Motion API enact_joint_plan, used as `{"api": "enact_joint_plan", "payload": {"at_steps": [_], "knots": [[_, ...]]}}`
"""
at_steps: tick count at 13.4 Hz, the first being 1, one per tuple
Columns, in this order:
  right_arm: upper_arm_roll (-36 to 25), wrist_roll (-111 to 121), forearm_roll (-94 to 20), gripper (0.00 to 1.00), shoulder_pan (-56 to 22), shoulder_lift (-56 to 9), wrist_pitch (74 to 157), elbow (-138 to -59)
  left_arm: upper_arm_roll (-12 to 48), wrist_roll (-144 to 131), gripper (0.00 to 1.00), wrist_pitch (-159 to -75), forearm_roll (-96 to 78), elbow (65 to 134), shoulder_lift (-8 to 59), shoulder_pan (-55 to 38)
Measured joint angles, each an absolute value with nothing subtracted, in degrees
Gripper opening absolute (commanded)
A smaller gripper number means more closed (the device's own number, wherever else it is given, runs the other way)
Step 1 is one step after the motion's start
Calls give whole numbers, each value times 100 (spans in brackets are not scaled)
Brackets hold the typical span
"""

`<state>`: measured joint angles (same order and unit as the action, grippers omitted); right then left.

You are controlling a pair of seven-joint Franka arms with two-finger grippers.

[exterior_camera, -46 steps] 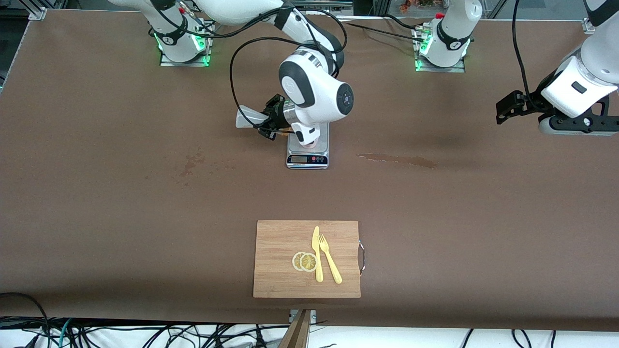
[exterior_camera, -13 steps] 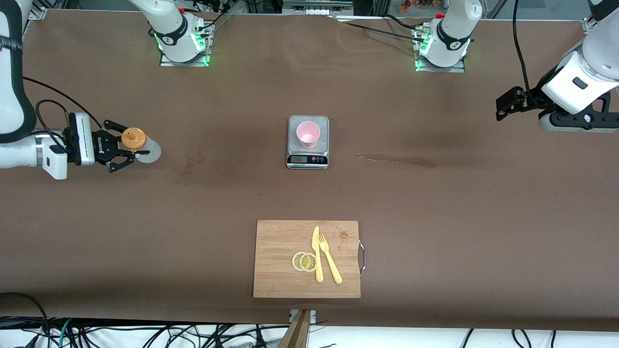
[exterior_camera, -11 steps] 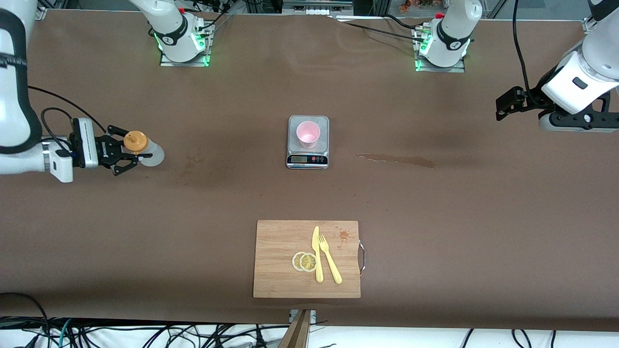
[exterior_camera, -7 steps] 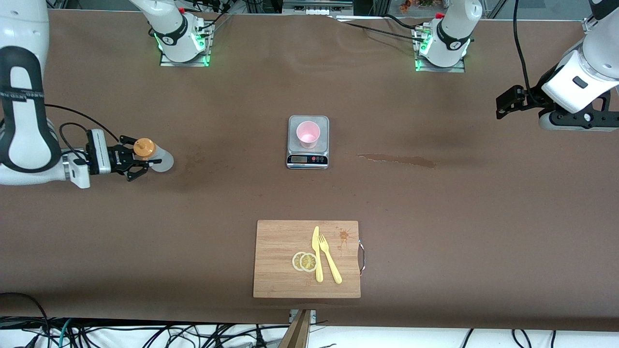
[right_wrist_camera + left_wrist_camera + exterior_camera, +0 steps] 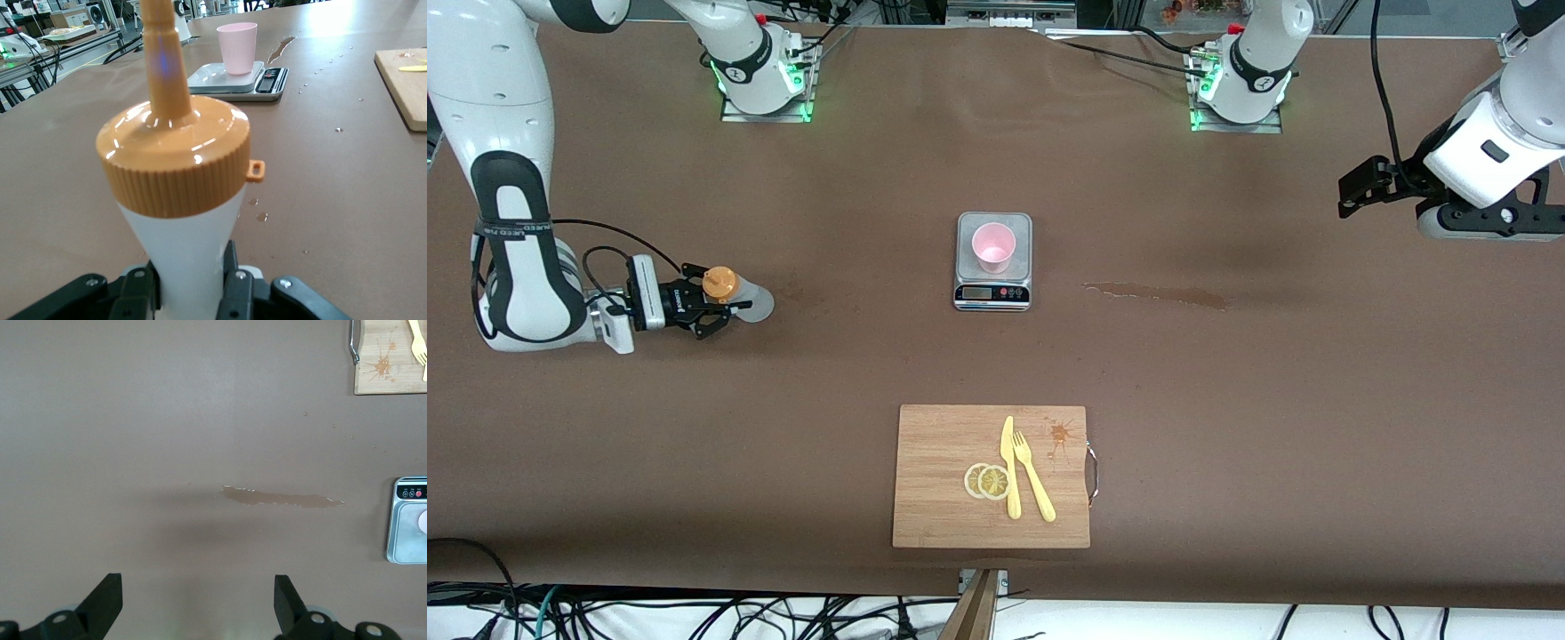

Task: Add sauce to pink cup with both arms

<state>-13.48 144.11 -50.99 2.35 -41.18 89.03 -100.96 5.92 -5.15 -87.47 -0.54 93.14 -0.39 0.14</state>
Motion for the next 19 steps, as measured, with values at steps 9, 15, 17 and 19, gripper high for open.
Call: {"api": "enact_joint_plan", "payload": {"at_steps": [9, 15, 17, 19], "knots": [[-1445, 14412, -5092, 100, 322, -4147, 8958, -10064, 570, -521, 100, -8728, -55, 9322, -27, 53], [-1802, 14225, -4136, 100, 492, -3729, 8936, -9868, 571, -521, 100, -8724, -55, 9329, -20, 61], [-1809, 13414, -3653, 100, 493, -3219, 8939, -9808, 571, -521, 100, -8724, -55, 9330, -19, 61], [-1786, 12226, -3262, 100, 464, -2596, 8933, -9805, 571, -521, 100, -8724, -55, 9330, -19, 61]]}}
